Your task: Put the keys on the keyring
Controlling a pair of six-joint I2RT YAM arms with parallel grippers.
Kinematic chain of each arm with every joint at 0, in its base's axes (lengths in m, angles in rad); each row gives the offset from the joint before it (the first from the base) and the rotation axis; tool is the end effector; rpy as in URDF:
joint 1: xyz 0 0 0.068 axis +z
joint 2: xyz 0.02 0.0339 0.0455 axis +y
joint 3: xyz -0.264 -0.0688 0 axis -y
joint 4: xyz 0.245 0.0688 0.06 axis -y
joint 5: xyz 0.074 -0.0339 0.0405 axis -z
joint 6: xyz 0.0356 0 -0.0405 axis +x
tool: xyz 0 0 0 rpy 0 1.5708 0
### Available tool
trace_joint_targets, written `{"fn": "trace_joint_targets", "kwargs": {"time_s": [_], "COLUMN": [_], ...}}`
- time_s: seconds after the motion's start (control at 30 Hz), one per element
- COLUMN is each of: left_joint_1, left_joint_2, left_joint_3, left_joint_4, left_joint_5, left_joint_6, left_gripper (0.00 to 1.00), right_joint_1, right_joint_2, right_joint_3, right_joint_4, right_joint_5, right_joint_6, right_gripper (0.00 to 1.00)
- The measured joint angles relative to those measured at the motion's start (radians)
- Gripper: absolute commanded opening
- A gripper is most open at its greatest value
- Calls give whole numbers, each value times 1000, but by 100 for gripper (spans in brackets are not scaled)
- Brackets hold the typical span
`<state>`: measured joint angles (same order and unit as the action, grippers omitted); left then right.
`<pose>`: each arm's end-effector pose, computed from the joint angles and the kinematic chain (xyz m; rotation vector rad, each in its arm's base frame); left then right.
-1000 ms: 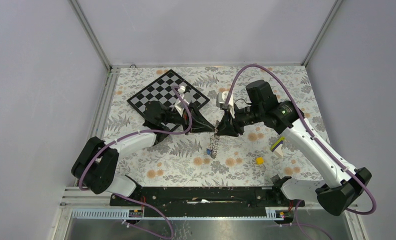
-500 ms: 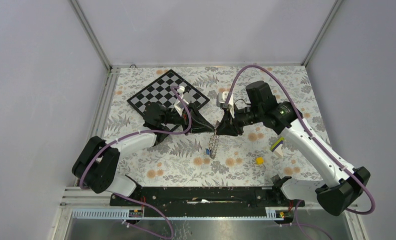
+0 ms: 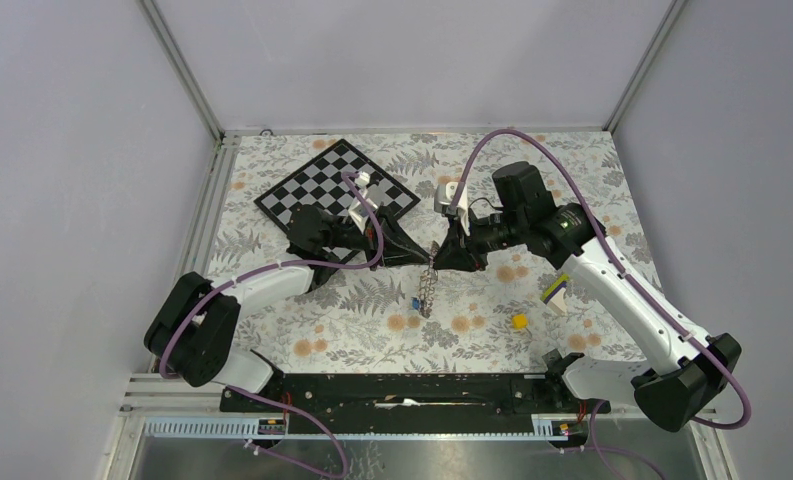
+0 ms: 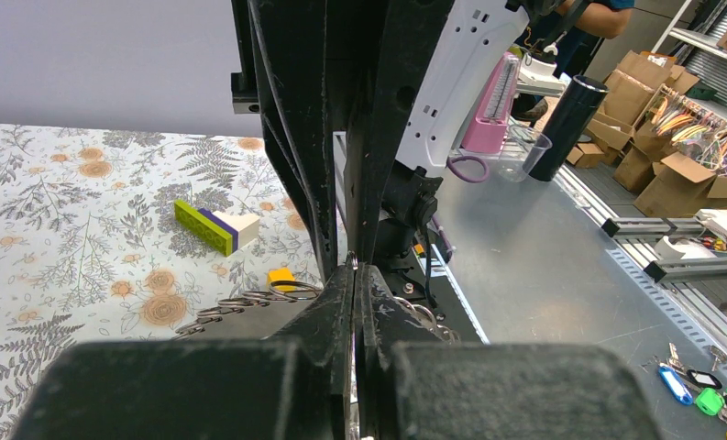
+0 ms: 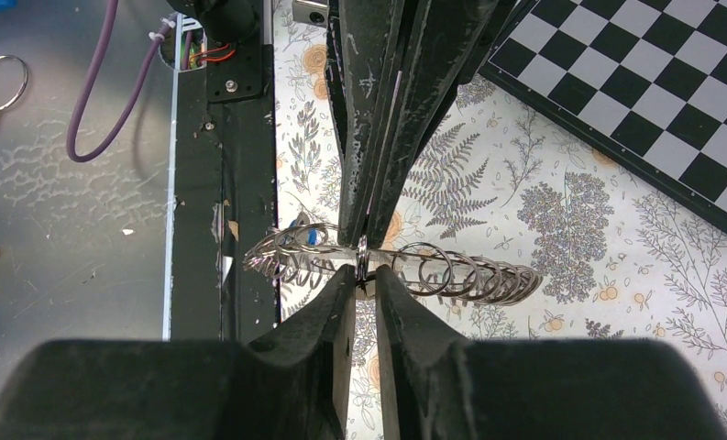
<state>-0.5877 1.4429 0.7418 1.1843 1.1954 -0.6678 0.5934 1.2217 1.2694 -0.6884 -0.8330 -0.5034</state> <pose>0.2224 -0.1880 0.3036 1.1731 1.1291 -1.6460 0.1926 0.1617 0.3746 -1.4742 1.5300 0.9634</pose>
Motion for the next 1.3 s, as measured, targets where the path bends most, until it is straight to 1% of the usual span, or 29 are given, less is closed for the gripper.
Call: {"fn": "trace_joint_targets", "kwargs": {"time_s": [0.17, 0.3, 0.37, 0.4, 0.5, 0.6, 0.67, 0.73, 0.9, 1.03, 1.2, 1.3], "left_joint_1": [0, 0, 0, 0, 0, 0, 0, 0, 0, 0, -2, -5], "left_joint_2": [0, 0, 0, 0, 0, 0, 0, 0, 0, 0, 0, 0], "left_joint_3": [0, -2, -6, -7, -11, -11, -11, -11, -11, -11, -7, -5], "left_joint_4": [0, 0, 0, 0, -4, -19, -39, -59, -114, -146, -155, -155], "left_joint_5": [-1, -5, -8, -10, -14, -13, -13, -13, -13, -13, -13, -13], "left_joint_6": [0, 1, 5, 6, 25, 58, 89, 113, 169, 198, 211, 214], "left_gripper": [0, 0, 0, 2, 19, 35, 40, 43, 45, 45, 42, 39], "right_joint_1": [0, 0, 0, 0, 0, -1, -1, 1, 13, 27, 47, 53], "right_joint_2": [0, 0, 0, 0, 0, 6, 21, 41, 93, 108, 135, 154], "right_joint_3": [0, -1, -2, -2, -1, 5, 17, 39, 109, 135, 163, 179], "right_joint_4": [2, 5, 4, 4, -2, -25, -51, -87, -166, -203, -248, -269], "right_joint_5": [0, 0, 2, 4, 13, 32, 48, 69, 122, 148, 171, 182], "right_joint_6": [4, 4, 3, 3, 3, 2, -2, -7, -22, -26, -33, -39], "right_gripper": [10, 0, 0, 0, 0, 0, 0, 0, 0, 0, 0, 0]}}
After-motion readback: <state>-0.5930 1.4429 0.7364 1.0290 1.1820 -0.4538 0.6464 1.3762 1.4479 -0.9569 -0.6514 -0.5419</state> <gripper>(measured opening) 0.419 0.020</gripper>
